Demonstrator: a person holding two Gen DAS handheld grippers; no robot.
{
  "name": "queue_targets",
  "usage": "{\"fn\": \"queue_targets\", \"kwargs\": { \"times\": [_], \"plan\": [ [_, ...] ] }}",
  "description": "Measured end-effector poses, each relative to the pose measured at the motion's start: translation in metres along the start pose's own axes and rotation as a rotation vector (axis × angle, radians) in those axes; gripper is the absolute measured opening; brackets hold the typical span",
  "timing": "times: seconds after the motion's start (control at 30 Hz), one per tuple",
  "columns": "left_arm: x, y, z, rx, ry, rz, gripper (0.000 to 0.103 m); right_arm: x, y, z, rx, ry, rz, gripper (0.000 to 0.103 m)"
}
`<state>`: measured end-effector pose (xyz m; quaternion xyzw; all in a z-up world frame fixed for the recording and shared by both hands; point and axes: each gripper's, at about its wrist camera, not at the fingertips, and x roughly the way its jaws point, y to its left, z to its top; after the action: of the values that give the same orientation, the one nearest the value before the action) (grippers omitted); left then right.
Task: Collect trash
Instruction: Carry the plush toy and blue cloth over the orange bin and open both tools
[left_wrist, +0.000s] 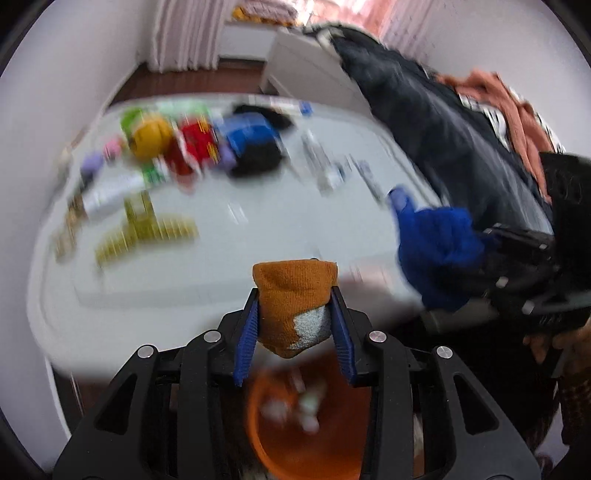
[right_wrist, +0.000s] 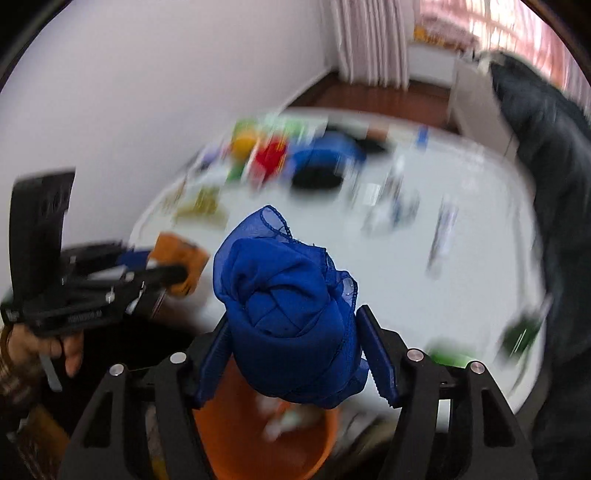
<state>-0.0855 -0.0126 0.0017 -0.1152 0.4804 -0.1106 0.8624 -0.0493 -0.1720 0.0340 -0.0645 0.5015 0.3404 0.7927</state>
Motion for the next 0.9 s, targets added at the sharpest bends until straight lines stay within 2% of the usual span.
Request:
{"fn": "queue_targets", "kwargs": {
  "times": [0.07,0.2,0.23,0.27,0.33,0.47,0.6,0.73,0.83,0.9],
  "plan": [
    [0.004,-0.010,-0.031,-0.008,0.054,-0.016,0.035,0.015,0.007,-0.041,0.022,0.088,0.035,0.064],
    [0.019,-0.019,-0.069,-0.029,0.163,-0.024,0.039,0.044,0.018,-0.087,0.019,0.219,0.059,0.068],
    [0.023,-0.017,-0.072,-0.049,0.190,-0.025,0.045,0.050,0.018,-0.092,0.024,0.246,0.058,0.070],
    [0.025,-0.014,-0.074,-0.081,0.217,-0.035,0.050,0.053,0.018,-0.096,0.034,0.265,0.055,0.077],
    [0.022,-0.008,-0.073,-0.118,0.220,-0.028,0.060,0.052,0.012,-0.098,0.062,0.274,0.040,0.082],
    [0.005,0.001,-0.065,-0.141,0.137,0.013,0.066,0.030,-0.003,-0.083,0.130,0.177,0.021,0.087],
    [-0.010,0.015,-0.039,-0.155,0.067,0.063,0.066,0.004,-0.004,-0.053,0.093,0.061,-0.047,0.089],
    [-0.027,0.040,0.011,-0.217,-0.060,0.123,0.071,-0.022,0.000,0.000,0.036,-0.093,-0.090,0.093],
    [-0.038,0.068,0.053,-0.291,-0.158,0.188,0.076,-0.034,-0.003,0.045,0.036,-0.211,-0.074,0.097],
    [-0.036,0.091,0.086,-0.356,-0.205,0.244,0.077,-0.037,-0.008,0.061,0.041,-0.265,-0.060,0.097]
  ]
}}
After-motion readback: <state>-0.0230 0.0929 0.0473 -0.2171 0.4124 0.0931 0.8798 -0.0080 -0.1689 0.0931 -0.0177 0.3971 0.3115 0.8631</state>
